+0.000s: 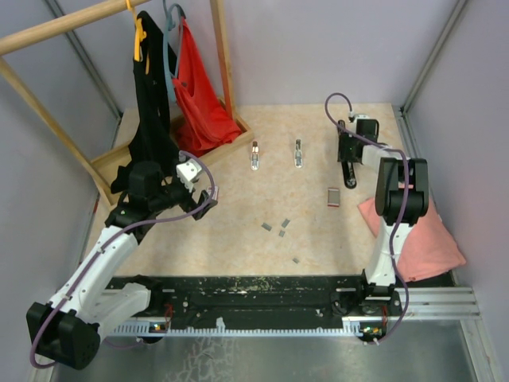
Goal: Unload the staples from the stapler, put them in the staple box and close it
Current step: Place the stapler at the center of the board, then move the staple box to the center of the board.
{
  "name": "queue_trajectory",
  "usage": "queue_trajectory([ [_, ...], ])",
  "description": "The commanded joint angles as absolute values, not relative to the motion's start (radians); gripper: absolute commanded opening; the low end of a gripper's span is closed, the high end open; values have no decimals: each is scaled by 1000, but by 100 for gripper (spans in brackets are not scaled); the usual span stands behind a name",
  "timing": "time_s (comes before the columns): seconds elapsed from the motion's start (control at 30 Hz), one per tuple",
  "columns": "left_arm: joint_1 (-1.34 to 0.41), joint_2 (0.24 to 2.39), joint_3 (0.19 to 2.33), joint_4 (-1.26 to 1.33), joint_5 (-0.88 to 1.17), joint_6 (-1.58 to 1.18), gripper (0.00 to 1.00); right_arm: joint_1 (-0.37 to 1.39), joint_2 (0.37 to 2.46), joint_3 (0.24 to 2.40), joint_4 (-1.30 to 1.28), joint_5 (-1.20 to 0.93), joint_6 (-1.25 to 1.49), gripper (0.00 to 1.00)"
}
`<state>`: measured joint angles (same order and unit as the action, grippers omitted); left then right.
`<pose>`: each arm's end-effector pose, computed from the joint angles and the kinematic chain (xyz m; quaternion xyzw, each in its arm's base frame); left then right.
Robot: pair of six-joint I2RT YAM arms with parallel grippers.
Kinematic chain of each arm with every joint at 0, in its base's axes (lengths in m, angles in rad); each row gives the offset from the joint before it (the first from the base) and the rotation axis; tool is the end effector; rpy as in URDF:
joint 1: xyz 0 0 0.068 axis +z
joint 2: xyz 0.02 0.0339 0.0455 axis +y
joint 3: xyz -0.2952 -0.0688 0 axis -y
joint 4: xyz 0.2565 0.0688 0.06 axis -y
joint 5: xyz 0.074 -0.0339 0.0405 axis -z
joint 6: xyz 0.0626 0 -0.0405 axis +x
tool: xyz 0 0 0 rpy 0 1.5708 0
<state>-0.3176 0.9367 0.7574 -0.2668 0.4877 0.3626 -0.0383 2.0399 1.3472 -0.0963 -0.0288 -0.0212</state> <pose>0.2044 -0.0981 0.3088 0.3952 0.7310 -0.1926 0.5219 0.4851 -0.0168 0.1623 0.0024 0.9245 0.0020 0.3812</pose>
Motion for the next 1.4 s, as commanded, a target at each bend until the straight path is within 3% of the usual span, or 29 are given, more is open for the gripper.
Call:
queue_trajectory([
  [0.0, -306, 927, 751, -241, 506, 359, 100, -49, 1998, 1408, -108, -33, -10, 62],
  [0.3, -302, 924, 749, -239, 509, 356, 100, -49, 1804, 1364, -165, -58, -65, 71],
  [0.77, -289, 909, 749, -233, 508, 343, 100, -15, 1442, 1041, -306, -237, -92, 82],
  [1.37, -271, 905, 742, -220, 509, 334, 100, 52, 1543, 931, -328, -271, -60, 84],
])
